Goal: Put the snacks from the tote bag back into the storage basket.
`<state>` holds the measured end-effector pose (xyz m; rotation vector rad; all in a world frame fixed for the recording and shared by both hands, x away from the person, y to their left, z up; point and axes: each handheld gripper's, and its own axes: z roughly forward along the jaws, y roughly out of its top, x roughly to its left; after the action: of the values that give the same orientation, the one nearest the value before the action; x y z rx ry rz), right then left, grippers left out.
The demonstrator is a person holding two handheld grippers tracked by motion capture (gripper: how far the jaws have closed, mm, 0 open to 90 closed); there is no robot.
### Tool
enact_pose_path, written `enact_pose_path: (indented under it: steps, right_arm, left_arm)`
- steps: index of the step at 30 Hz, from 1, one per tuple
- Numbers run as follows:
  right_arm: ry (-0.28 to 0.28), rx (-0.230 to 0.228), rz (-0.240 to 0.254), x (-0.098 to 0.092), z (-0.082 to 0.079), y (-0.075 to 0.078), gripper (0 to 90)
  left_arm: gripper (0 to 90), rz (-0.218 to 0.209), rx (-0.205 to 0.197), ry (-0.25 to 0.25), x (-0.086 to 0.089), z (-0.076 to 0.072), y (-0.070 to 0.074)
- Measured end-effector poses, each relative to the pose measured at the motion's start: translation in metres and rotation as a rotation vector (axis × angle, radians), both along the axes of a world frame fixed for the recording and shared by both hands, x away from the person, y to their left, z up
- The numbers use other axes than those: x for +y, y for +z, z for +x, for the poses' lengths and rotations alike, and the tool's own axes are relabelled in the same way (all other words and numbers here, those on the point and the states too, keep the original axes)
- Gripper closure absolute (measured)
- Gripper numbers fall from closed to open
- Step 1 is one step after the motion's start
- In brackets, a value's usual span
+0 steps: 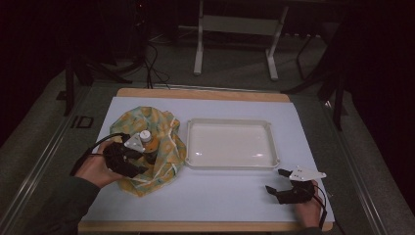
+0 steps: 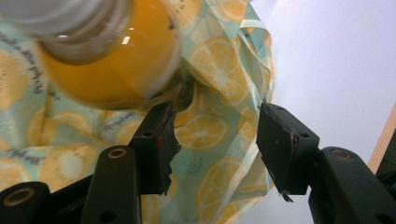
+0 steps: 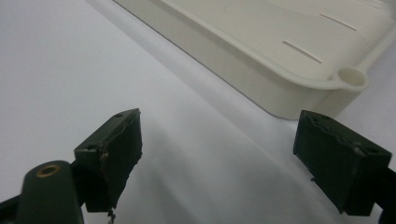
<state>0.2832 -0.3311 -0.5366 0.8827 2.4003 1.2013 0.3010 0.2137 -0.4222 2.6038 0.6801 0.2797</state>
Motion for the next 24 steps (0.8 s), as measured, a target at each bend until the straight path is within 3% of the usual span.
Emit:
enact_pose_path:
  steps: [5,15,24]
  right_arm:
    - [0.0,0.0,-0.001,0.0,0.0,0.0,15.1]
    - [-0.002,0.001,0.001,0.0,0.0,0.0,15.1]
    - [-0.001,0.001,0.0,0.0,0.0,0.0,15.1]
  left_arm:
    - [47.0,0.003,-0.012,0.008,0.004,0.002,0.009]
    - [47.0,0.075,-0.008,0.007,0.005,0.006,0.018]
    - [46.9,0.1,-0.003,0.009,0.007,0.012,0.03]
